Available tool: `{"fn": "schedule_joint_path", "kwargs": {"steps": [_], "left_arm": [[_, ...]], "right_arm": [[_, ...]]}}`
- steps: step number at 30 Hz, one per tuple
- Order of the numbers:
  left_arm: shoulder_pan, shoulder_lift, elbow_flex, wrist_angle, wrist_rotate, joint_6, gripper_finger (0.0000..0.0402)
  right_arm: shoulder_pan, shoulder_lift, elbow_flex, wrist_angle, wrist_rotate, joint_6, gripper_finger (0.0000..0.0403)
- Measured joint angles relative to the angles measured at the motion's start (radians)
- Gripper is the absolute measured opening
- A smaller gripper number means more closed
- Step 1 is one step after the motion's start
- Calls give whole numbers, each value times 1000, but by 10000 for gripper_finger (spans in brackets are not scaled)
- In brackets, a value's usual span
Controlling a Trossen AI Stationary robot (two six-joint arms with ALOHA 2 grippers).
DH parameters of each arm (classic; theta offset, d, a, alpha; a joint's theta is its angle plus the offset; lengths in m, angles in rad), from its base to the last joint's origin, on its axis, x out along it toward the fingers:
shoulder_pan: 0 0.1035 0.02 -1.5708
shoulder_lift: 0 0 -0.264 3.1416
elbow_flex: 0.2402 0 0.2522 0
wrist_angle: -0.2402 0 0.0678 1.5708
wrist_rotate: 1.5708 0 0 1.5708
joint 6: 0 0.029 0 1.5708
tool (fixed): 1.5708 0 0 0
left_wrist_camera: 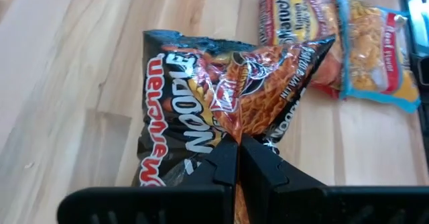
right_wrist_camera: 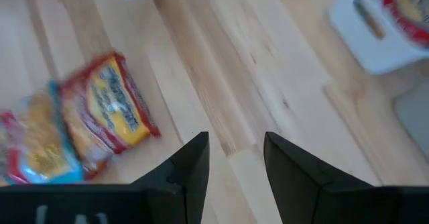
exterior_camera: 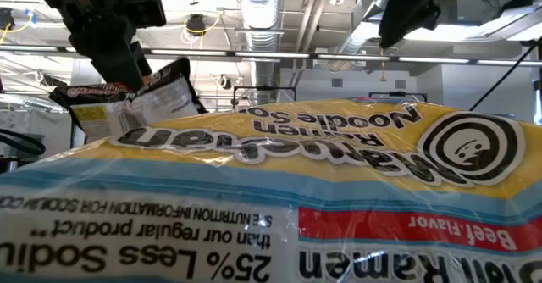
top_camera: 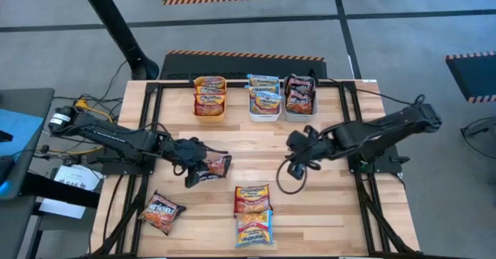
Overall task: Sort Maruchan noodles
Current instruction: Put the black noodle pack into the gray bin
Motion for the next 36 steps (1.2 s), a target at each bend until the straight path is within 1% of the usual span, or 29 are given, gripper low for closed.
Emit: {"fn": "schedule_joint_path", "kwargs": {"steps": [2, 5, 8, 11, 14, 19, 21, 23, 31, 34, 36], "left_arm": [[-7, 0, 0, 8, 14, 2, 0], [-20, 0, 0, 5, 24, 2, 0], [-35, 0, 0, 6, 24, 24, 0], [-45, 0, 0, 7, 24, 36, 0], [-50, 0, 0, 10, 24, 38, 0], [-53, 0, 0, 16, 25, 68, 0], [-53, 0, 0, 15, 30, 75, 0], [-53, -1, 0, 16, 34, 79, 0], [-56, -1, 1, 24, 15, 120, 0], [-56, -1, 1, 23, 14, 120, 0], [-56, -1, 1, 25, 14, 130, 0]], "right_arm": [[-8, 37, 0, 16, -27, 0, 176], [-18, 90, 0, 25, -42, -8, 187], [-34, 142, 0, 79, -81, -34, 198], [-59, 186, 0, 167, -147, -59, 205], [-94, 230, 0, 286, -268, -62, 206], [-157, 297, 0, 518, -537, -51, 203], [-187, 324, 0, 623, -643, -15, 203], [-219, 350, 1, 697, -727, 34, 203], [-312, 445, -1, 874, -961, 156, 203], [-334, 465, 0, 927, -1017, 185, 203], [-347, 478, 1, 946, -1034, 205, 203]]}}
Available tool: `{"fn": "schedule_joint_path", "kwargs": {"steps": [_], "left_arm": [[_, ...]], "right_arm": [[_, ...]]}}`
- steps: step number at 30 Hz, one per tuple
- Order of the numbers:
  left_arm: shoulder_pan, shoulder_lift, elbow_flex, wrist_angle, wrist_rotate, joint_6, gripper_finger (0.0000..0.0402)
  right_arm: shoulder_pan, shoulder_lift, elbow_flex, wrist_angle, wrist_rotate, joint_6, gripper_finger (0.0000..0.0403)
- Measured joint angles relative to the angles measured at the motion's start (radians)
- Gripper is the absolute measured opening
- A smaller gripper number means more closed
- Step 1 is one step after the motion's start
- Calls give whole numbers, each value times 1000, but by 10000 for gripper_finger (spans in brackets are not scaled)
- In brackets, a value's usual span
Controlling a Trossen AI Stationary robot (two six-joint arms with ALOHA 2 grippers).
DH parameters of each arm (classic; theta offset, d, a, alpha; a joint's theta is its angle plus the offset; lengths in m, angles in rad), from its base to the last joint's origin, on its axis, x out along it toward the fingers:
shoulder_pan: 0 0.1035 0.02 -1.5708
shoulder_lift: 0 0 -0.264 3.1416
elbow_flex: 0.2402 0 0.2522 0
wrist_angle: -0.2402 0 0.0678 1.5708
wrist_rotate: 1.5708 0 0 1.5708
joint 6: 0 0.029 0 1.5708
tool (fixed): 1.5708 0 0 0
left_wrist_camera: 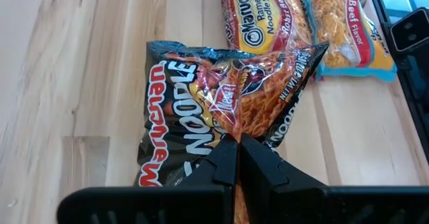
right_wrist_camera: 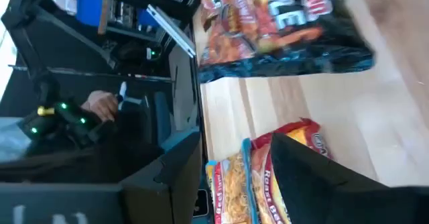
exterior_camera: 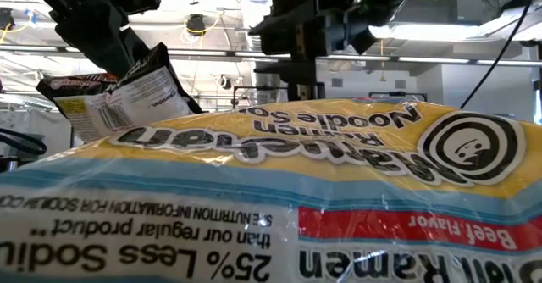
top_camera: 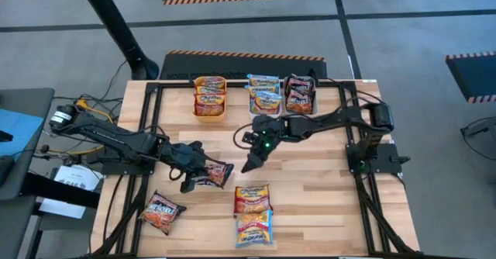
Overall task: Sort Maruchan noodles
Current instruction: Put the black noodle pack into the gray bin
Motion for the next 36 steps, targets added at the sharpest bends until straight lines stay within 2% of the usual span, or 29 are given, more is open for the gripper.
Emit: {"fn": "schedule_joint_path", "kwargs": {"steps": [10, 18, 22, 27, 33, 36], "left_arm": [[0, 0, 0, 52, -29, 29, 0], [1, 0, 0, 74, -35, 27, 0], [1, 0, 0, 122, -35, 27, 0], [1, 0, 0, 150, -44, 19, 0], [1, 0, 0, 147, -62, -3, 0], [1, 0, 0, 149, -73, -9, 0]], "right_arm": [[-33, 1, 0, 20, 11, 5, 203], [6, 1, 0, 40, 38, -406, 203], [35, 1, 0, 33, 131, -653, 203], [88, -2, 0, 29, 317, -951, 203], [164, -10, 0, 33, 541, -1188, 203], [199, -10, 0, 36, 604, -1259, 203]]}}
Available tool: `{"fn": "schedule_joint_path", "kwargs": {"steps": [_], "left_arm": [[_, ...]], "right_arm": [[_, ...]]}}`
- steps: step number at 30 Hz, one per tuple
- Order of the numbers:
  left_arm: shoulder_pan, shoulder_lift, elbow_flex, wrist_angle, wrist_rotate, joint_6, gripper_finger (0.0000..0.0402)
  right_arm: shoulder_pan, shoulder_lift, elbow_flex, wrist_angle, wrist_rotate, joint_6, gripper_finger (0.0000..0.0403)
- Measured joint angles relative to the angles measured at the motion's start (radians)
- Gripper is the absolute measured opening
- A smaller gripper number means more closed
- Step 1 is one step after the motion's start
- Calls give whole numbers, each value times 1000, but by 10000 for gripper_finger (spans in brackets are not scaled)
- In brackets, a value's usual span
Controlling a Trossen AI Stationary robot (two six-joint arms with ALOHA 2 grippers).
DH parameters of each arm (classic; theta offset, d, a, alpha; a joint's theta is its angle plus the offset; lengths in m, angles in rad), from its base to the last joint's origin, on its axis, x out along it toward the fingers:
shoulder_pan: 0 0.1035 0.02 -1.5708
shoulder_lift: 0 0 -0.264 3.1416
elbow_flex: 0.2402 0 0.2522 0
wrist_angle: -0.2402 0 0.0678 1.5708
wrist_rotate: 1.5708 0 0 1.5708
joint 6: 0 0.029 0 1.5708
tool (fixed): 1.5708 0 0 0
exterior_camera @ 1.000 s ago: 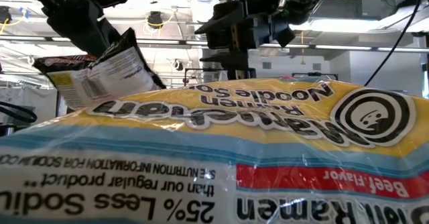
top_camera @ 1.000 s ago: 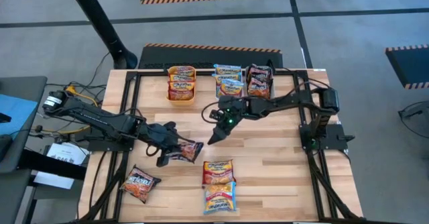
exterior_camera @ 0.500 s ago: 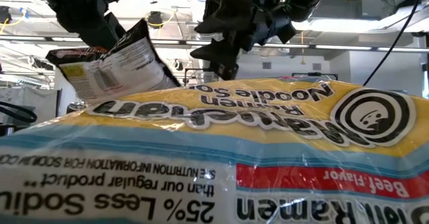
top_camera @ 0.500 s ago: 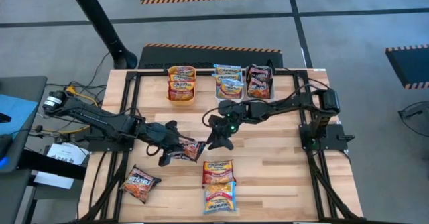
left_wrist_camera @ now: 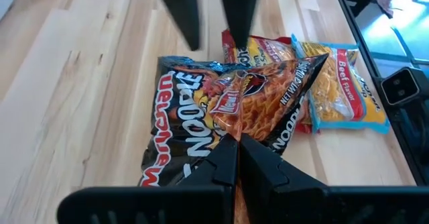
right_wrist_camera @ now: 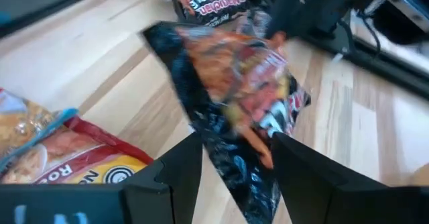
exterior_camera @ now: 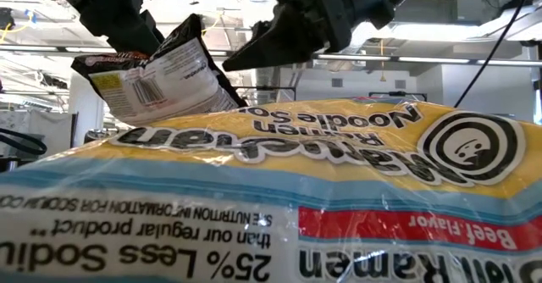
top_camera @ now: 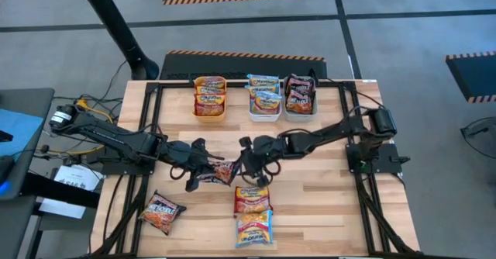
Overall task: Sort Maruchan noodles
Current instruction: Put the black noodle pack into the gray bin
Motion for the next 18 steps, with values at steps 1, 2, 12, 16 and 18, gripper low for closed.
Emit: {"fn": "schedule_joint_path", "kwargs": {"steps": [1, 2, 12, 16, 18], "left_arm": [[0, 0, 0, 1, -6, -2, 0], [0, 0, 0, 1, -9, -3, 0], [0, 3, 0, 6, -63, -18, 0], [0, 3, 0, 6, -86, -29, 0], [0, 3, 0, 10, -92, -36, 0]], "right_arm": [[9, 0, 0, -1, 16, -13, 203], [16, 0, 0, 0, 28, -23, 203], [30, 0, 0, 1, 121, -112, 203], [32, 0, 0, 1, 129, -133, 203], [32, 0, 0, -3, 129, -136, 203]]}}
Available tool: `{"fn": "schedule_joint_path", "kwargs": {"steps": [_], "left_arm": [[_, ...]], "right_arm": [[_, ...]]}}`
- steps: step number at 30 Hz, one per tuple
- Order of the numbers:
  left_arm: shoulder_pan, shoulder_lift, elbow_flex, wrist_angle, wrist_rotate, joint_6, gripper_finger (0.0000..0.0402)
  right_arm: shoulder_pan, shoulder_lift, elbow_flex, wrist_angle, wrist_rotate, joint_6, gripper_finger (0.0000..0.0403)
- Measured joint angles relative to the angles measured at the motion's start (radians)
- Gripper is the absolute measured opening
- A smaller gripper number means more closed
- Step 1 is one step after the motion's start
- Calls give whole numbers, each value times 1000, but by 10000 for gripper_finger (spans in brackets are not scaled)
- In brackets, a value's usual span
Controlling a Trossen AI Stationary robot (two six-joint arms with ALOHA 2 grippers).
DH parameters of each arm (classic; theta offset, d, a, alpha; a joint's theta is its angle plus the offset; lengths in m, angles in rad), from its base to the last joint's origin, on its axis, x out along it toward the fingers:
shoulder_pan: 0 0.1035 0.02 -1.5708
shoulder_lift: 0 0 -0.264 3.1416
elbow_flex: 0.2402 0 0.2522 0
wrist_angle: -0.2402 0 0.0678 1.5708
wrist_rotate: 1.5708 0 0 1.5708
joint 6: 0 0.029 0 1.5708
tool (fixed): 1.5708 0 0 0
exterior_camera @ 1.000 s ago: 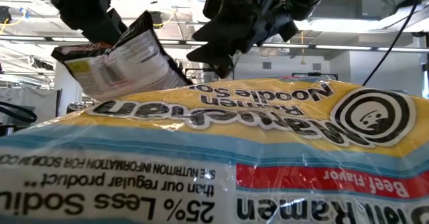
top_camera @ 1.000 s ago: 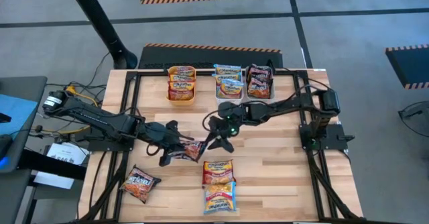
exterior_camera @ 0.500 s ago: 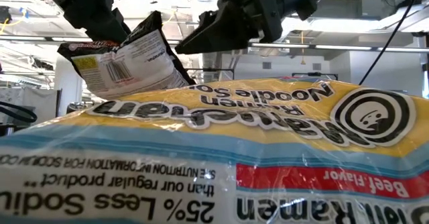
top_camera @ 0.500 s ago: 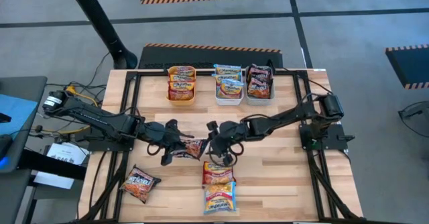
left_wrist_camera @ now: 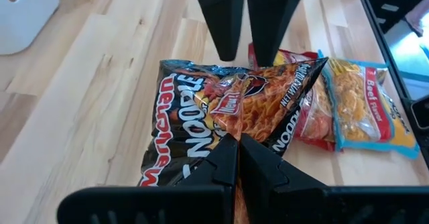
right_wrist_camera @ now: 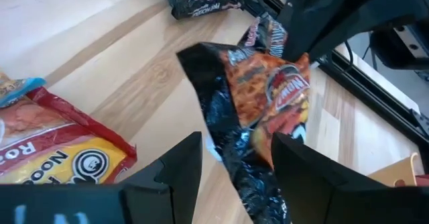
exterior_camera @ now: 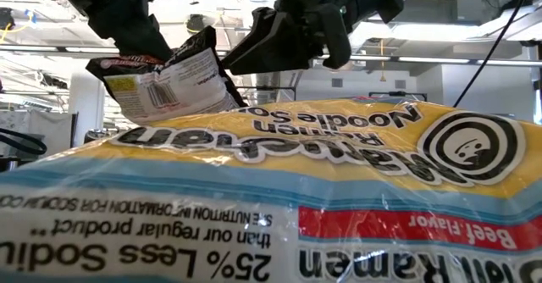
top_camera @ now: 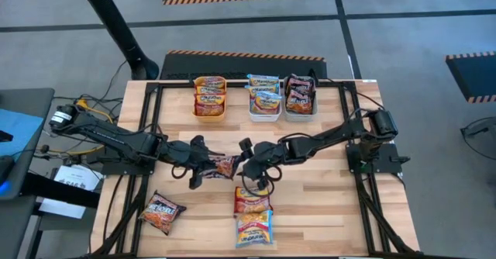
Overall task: Sort Maruchan noodles
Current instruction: Put the black noodle pack into the gray bin
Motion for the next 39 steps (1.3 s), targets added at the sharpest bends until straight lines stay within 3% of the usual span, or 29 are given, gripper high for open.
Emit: {"fn": "schedule_joint_path", "kwargs": {"steps": [6, 14, 25, 39], "left_arm": [[0, 0, 0, 39, -25, 1, 0], [0, 0, 0, 67, -27, 6, 0], [0, 16, 0, 134, -75, 24, 0], [15, 71, -2, 208, -48, 35, 0]], "right_arm": [[1, 0, 0, -25, 6, -24, 203], [6, 1, 0, -2, 124, -26, 203], [30, 2, 0, 130, 165, -23, 202], [41, 14, -1, 128, 241, 16, 135]]}}
